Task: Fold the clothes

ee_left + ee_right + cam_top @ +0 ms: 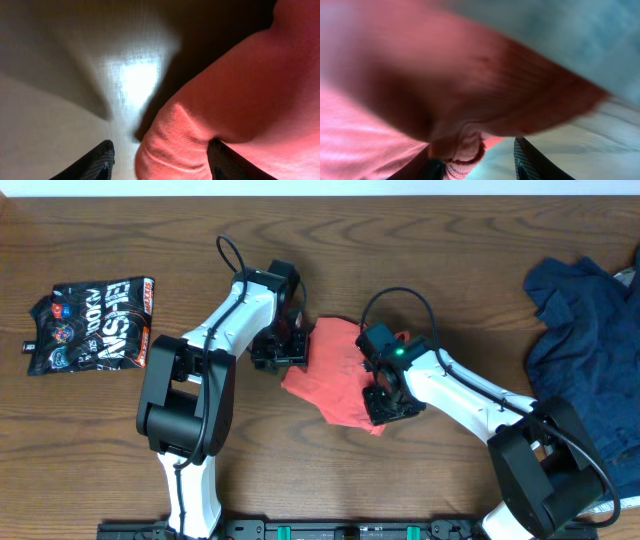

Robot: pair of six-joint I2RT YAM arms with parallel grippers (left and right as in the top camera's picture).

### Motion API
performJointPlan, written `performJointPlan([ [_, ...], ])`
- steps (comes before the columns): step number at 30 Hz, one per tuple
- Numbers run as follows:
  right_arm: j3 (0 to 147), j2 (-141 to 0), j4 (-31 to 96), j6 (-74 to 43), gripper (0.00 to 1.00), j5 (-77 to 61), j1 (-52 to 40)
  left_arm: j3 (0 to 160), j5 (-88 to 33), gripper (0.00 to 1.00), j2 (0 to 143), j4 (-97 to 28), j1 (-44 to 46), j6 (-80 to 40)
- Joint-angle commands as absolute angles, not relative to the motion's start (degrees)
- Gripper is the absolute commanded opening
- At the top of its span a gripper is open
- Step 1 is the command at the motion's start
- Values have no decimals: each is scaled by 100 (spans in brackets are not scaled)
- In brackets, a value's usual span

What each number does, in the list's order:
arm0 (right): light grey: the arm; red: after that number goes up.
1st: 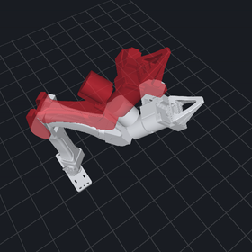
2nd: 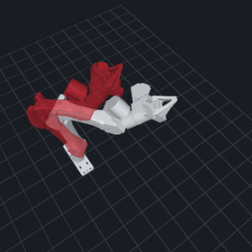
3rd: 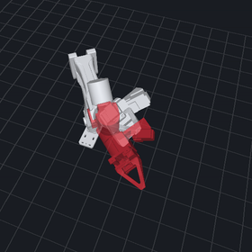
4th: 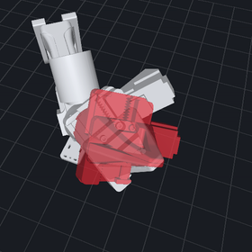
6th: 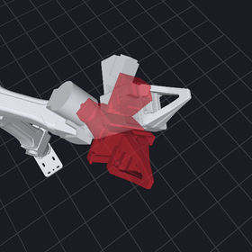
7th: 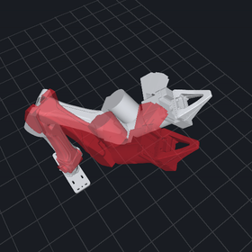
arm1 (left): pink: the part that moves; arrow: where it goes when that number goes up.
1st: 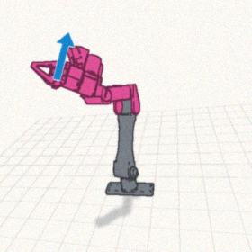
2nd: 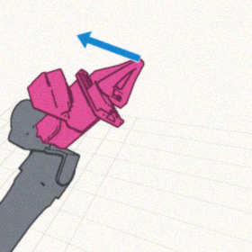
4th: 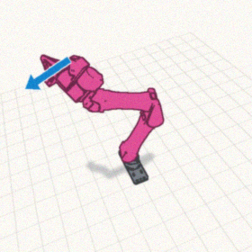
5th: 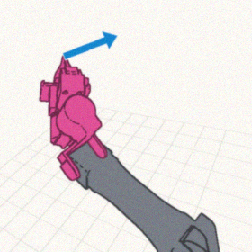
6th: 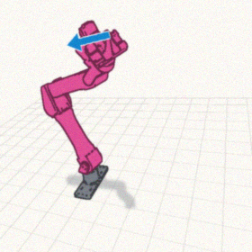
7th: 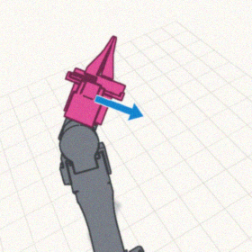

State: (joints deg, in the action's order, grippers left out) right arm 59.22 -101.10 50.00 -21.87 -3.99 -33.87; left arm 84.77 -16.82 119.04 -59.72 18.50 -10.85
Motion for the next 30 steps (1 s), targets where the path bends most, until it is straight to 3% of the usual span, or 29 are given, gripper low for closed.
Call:
performJointPlan([
  [1,5734,-10138,4895,-2836,44,613,-3179,8447,-1732,61,11948,-6307,1863,-1031],
  [9,5728,-10138,3527,-2578,49,1505,-2137,8444,-1732,61,11791,-7448,1909,-1363],
  [12,5828,-10136,2947,-2294,57,1341,-1699,8444,-1732,60,11524,-7352,1920,-1385],
  [16,6254,-9992,3262,-1962,62,1022,-1391,8462,-1483,61,10989,-6381,1850,-1347],
  [19,6508,-9719,3601,-1964,63,827,-1428,8462,-1385,73,10761,-5212,1791,-1157],
  [24,6589,-9209,3889,-1942,64,-829,-1691,8460,-1415,73,10949,-3662,1774,-882],
  [30,6396,-9308,4160,-2078,64,-1100,-2040,8460,-2130,73,11546,-3299,1782,-880],
])
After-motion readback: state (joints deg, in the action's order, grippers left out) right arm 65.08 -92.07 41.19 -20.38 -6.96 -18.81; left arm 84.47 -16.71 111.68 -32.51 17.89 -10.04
